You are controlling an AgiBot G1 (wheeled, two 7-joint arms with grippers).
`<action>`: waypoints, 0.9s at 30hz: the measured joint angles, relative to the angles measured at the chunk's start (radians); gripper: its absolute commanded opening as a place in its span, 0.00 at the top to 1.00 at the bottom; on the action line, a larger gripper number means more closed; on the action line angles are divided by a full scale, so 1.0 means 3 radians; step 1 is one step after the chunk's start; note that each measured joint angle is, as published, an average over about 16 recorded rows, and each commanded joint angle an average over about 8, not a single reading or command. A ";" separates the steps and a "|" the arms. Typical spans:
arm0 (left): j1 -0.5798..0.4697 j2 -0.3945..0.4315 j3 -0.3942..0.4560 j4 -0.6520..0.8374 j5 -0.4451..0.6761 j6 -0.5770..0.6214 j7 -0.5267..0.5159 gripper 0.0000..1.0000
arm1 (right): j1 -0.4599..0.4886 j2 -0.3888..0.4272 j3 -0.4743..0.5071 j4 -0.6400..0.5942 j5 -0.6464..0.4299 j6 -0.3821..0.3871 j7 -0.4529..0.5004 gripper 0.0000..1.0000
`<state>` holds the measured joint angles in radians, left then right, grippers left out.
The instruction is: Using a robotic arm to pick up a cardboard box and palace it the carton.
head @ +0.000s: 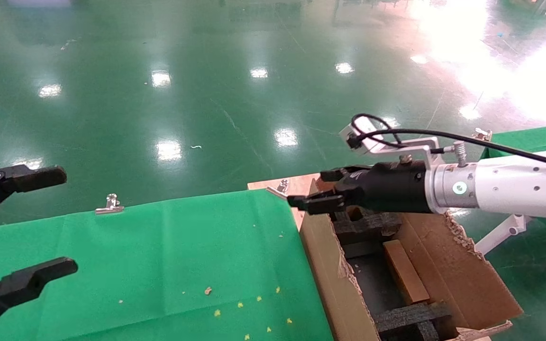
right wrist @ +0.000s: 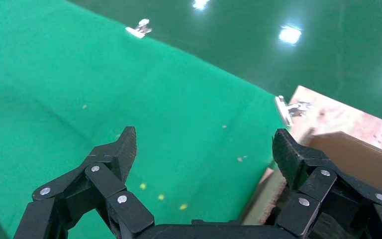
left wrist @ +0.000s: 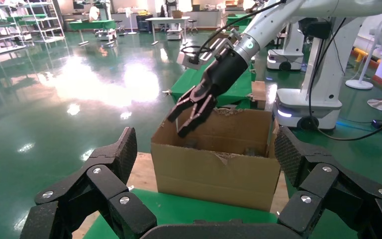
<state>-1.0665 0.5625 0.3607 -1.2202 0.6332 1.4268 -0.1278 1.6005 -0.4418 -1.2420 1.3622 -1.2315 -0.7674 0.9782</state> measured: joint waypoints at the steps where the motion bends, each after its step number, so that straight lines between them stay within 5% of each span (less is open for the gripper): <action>1: 0.0000 0.0000 0.0000 0.0000 0.0000 0.0000 0.0000 0.00 | -0.0036 -0.0011 0.0065 -0.0005 0.0034 -0.0049 -0.0054 0.00; 27: 0.0000 0.0000 0.0000 0.0000 0.0000 0.0000 0.0000 0.00 | -0.0910 -0.0293 0.1665 -0.0135 0.0866 -0.1260 -0.1368 0.00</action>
<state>-1.0665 0.5625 0.3607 -1.2201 0.6332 1.4268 -0.1278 1.3275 -0.5297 -0.7425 1.3217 -0.9715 -1.1453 0.5679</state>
